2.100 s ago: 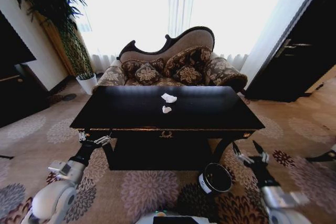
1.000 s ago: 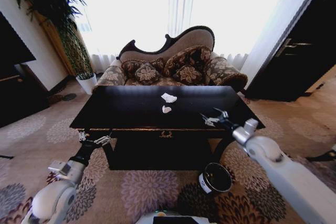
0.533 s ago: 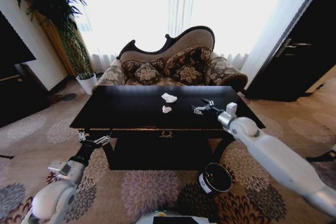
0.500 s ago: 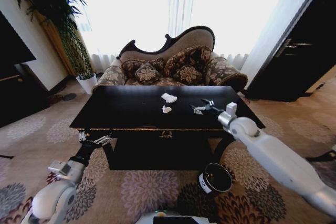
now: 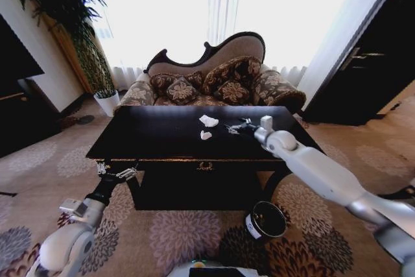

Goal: Move to the front of the table and place the trash on the table into the trash bin.

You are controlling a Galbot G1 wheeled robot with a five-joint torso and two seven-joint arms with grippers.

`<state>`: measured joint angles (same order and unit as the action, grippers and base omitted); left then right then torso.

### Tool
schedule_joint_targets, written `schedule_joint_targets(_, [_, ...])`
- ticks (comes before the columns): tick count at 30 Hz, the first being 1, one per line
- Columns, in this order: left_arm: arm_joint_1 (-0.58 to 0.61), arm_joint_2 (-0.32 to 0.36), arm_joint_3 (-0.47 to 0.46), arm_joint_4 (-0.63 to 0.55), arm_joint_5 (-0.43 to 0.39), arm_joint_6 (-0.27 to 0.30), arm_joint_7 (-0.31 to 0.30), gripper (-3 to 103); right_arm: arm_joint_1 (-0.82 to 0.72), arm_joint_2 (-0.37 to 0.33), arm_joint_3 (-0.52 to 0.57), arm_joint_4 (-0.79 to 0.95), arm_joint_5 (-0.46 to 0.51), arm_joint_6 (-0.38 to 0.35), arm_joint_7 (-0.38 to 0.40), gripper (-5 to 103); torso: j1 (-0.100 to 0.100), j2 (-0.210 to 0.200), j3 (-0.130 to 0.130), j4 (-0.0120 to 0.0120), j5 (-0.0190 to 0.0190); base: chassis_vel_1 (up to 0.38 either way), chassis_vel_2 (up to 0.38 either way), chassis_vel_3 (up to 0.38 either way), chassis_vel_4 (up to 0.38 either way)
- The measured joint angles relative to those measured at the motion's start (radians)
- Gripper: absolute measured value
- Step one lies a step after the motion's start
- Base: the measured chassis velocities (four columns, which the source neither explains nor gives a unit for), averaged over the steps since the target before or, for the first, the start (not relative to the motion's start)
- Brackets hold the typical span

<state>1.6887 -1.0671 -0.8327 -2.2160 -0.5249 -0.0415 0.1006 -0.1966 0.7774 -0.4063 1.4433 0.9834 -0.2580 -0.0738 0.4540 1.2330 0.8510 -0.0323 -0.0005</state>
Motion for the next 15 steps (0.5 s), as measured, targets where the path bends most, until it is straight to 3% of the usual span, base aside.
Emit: schedule_joint_targets(15, [0.0,0.0,0.0,0.0,0.0,0.0,0.0,100,0.087,0.089,-0.142,-0.08,0.015,-0.012,0.019,100,0.0,0.0,0.0,-0.0003,0.0002,0.0,0.0,0.0,0.0])
